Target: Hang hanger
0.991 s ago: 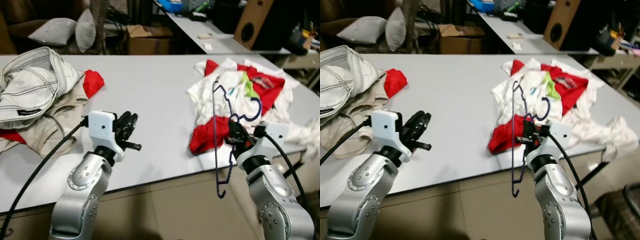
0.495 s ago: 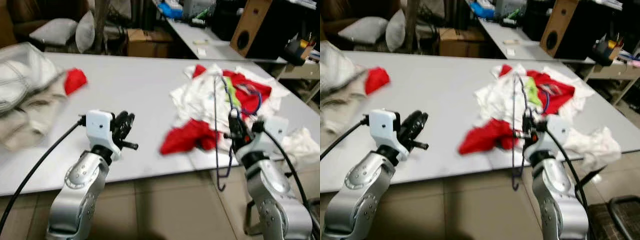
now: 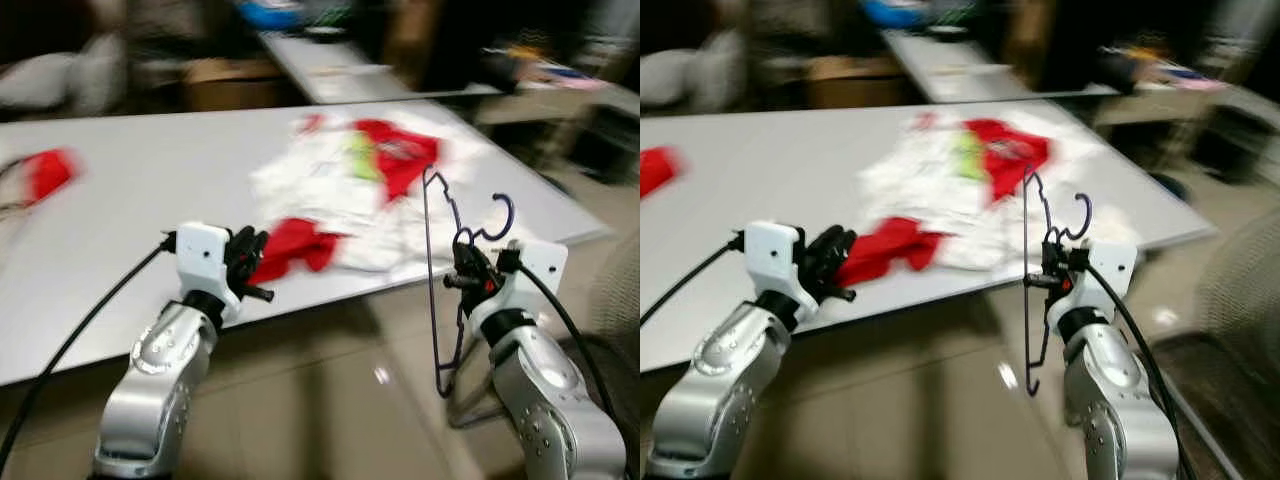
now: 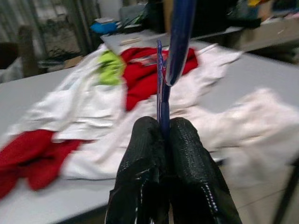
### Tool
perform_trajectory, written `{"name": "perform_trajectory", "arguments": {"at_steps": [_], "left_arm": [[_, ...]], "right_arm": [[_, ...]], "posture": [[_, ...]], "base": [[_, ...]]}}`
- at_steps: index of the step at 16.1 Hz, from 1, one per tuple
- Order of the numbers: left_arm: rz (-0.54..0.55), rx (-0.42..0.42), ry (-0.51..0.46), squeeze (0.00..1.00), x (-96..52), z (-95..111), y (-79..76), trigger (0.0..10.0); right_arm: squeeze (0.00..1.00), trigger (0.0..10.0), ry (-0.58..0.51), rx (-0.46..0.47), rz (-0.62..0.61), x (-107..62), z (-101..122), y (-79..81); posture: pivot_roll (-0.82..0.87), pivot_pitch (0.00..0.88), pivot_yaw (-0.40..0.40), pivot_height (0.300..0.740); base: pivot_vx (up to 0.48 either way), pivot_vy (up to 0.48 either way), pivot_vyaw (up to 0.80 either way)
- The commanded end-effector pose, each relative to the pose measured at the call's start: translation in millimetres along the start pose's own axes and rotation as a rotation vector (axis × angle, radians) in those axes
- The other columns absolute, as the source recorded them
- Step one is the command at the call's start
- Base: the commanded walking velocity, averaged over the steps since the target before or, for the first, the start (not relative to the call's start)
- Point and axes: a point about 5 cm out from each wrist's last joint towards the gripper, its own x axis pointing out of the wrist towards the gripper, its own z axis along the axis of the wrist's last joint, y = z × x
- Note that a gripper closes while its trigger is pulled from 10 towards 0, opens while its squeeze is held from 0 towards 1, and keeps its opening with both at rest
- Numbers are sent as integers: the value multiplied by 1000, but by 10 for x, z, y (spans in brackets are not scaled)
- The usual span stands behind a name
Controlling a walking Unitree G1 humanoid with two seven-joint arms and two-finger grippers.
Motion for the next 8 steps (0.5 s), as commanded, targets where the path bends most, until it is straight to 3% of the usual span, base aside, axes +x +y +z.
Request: {"name": "perform_trajectory", "arguments": {"at_steps": [1, 8], "left_arm": [[2, -6, -4, 0, 1, -9, -2, 10000], [28, -6, 8, 0, 7, -37, 58, 10000]], "right_arm": [[0, 10000, -35, -25, 20, 19, 75, 28], [0, 10000, -42, -29, 97, 35, 91, 105]], "posture": [[9, 0, -72, 740], [13, 0, -76, 740]], "base": [[277, 0, 0], [298, 0, 0]]}}
